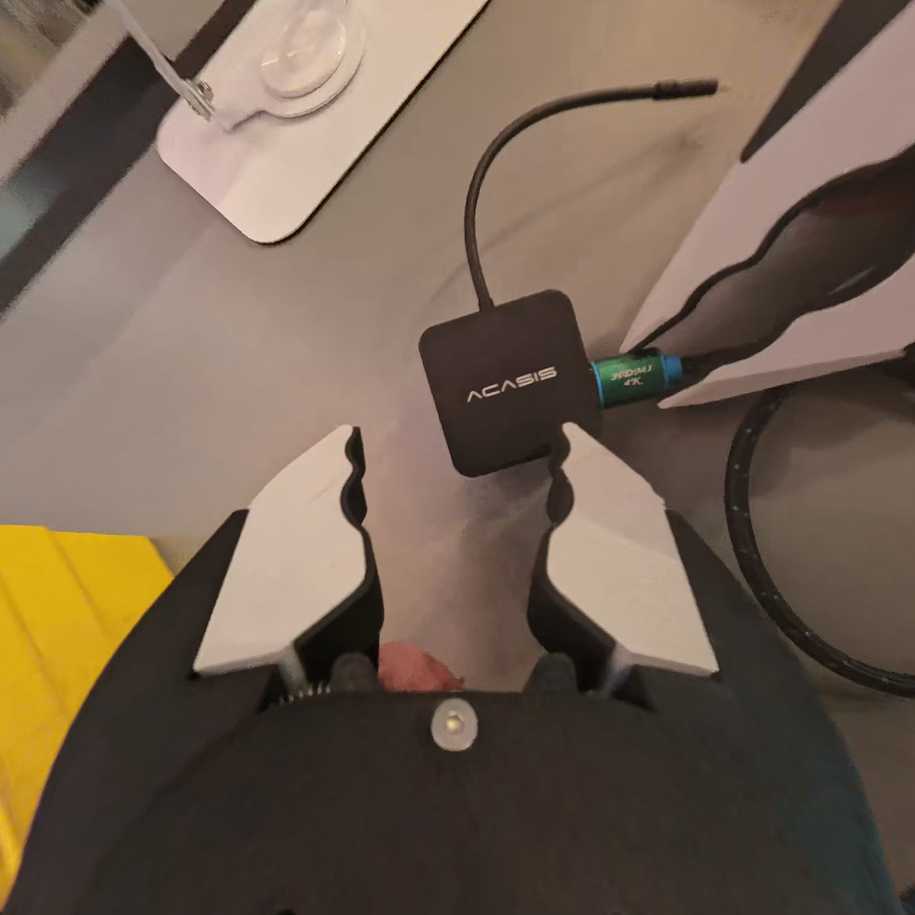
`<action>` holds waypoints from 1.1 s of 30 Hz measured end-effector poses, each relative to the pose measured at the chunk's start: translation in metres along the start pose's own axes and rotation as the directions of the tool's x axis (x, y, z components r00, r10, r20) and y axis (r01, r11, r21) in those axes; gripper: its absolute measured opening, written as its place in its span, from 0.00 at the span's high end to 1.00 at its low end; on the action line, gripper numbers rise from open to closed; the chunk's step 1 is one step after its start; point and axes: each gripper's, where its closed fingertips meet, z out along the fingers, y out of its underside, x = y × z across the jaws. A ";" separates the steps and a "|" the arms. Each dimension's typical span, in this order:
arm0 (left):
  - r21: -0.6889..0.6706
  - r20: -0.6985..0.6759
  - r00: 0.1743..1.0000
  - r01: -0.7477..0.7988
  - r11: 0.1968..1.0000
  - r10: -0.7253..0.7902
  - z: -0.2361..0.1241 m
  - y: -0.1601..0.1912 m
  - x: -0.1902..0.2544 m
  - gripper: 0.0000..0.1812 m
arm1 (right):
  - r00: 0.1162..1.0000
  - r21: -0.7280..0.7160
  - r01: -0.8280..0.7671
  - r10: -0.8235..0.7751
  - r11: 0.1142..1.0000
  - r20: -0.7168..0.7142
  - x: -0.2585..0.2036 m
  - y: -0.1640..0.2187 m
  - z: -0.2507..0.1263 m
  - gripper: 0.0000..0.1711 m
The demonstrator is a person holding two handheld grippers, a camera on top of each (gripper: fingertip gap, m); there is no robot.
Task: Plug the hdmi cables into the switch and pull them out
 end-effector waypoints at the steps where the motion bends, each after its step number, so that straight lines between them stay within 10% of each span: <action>1: 0.005 -0.044 0.998 0.044 0.999 -0.044 0.000 -0.001 0.002 0.61 | 1.000 0.027 0.015 -0.015 1.000 0.001 0.000 -0.004 -0.003 0.90; 12: 0.090 -0.571 0.720 0.531 0.842 -0.393 -0.024 -0.030 0.043 0.87 | 0.990 0.143 0.143 -0.144 0.979 -0.004 -0.008 -0.016 -0.023 0.90; 22: 0.184 -0.656 0.577 0.747 0.639 -0.486 -0.050 -0.057 0.023 0.93 | 0.985 0.220 0.074 -0.036 0.973 -0.171 0.012 -0.037 -0.033 0.75; 33: 0.164 -0.749 0.455 0.831 0.532 -0.481 -0.060 -0.069 0.030 0.93 | 0.982 0.254 0.080 -0.033 0.964 -0.184 0.015 -0.043 -0.034 0.90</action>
